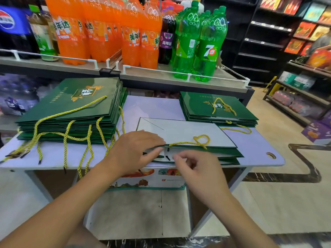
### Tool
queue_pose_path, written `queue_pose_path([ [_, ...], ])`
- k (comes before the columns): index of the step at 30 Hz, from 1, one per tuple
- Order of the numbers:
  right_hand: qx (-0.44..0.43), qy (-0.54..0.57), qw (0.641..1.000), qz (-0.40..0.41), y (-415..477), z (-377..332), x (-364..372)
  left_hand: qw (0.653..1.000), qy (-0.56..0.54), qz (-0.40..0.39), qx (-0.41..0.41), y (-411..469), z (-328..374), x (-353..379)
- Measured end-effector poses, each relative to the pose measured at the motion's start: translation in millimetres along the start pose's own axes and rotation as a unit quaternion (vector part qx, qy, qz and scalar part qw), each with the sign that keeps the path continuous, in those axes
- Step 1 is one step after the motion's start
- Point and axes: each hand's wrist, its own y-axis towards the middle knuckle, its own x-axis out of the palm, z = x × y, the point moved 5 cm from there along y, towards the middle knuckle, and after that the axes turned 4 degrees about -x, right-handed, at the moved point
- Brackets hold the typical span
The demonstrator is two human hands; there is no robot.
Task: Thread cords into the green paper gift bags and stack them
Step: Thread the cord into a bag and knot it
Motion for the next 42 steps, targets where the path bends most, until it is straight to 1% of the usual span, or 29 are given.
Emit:
queue_pose_path([
  [2, 0.064, 0.078, 0.995, -0.013, -3.0, 1.9, 16.3, 1.000, 0.004, 0.015, 0.014, -0.9, 0.1, -0.3],
  [4, 0.124, 0.207, 0.970, -0.009, -2.2, 2.0, 28.8, 0.999, 0.006, 0.026, 0.023, -1.9, 0.1, -0.6],
  [6, 0.155, 0.285, 0.946, 0.009, 1.4, 0.4, 36.1, 0.999, 0.008, 0.030, 0.030, -2.1, 0.6, -1.3],
  [10, 0.181, 0.328, 0.926, 0.038, 6.7, 0.3, 45.2, 0.999, 0.012, 0.035, 0.039, -1.2, 1.6, -2.2],
  [15, 0.190, 0.343, 0.919, 0.031, 9.3, 3.0, 47.9, 0.998, 0.030, 0.039, 0.047, -2.1, 1.9, -3.2],
  [22, 0.167, 0.312, 0.935, 0.017, 8.6, 3.9, 45.6, 0.997, 0.044, 0.035, 0.048, -2.0, 1.3, -1.3],
  [25, 0.146, 0.265, 0.952, 0.041, 8.4, 4.2, 40.5, 0.997, 0.044, 0.039, 0.051, -2.1, 2.9, -2.0],
  [28, 0.125, 0.210, 0.969, 0.045, 5.1, 1.9, 42.9, 0.998, 0.028, 0.055, 0.026, -0.6, 0.9, -5.5],
  [31, 0.146, 0.241, 0.959, 0.030, -2.8, 0.7, 51.1, 0.998, 0.019, 0.057, 0.004, 0.5, -2.6, -7.2],
  [33, 0.136, 0.241, 0.961, 0.012, -7.4, -2.0, 51.7, 0.998, 0.025, 0.050, 0.008, 0.4, -2.6, -6.9],
  [34, 0.112, 0.211, 0.971, -0.004, -9.4, -5.1, 50.0, 0.999, 0.024, 0.047, 0.009, 0.2, -1.6, -7.1],
  [36, 0.041, 0.091, 0.994, -0.036, -13.0, -12.0, 41.2, 0.999, 0.018, 0.037, 0.011, -0.2, 2.1, -8.4],
  [37, 0.015, 0.045, 0.999, -0.026, -11.3, -15.2, 29.7, 0.999, 0.014, 0.029, 0.011, 0.0, 3.6, -8.4],
  [38, -0.002, 0.025, 1.000, 0.002, -6.5, -17.6, 14.0, 1.000, 0.010, 0.021, 0.005, 0.3, 3.9, -8.5],
  [40, -0.027, -0.005, 0.998, 0.057, 11.1, -21.1, -19.0, 0.999, -0.002, 0.005, -0.035, 0.7, -3.5, -6.3],
  [41, -0.051, -0.044, 0.996, 0.056, 25.2, -22.2, -32.4, 0.998, -0.007, -0.012, -0.065, 1.8, -9.9, -3.6],
  [42, -0.080, -0.103, 0.991, 0.023, 41.8, -21.1, -40.3, 0.994, -0.008, -0.043, -0.099, 2.7, -16.8, 1.3],
])
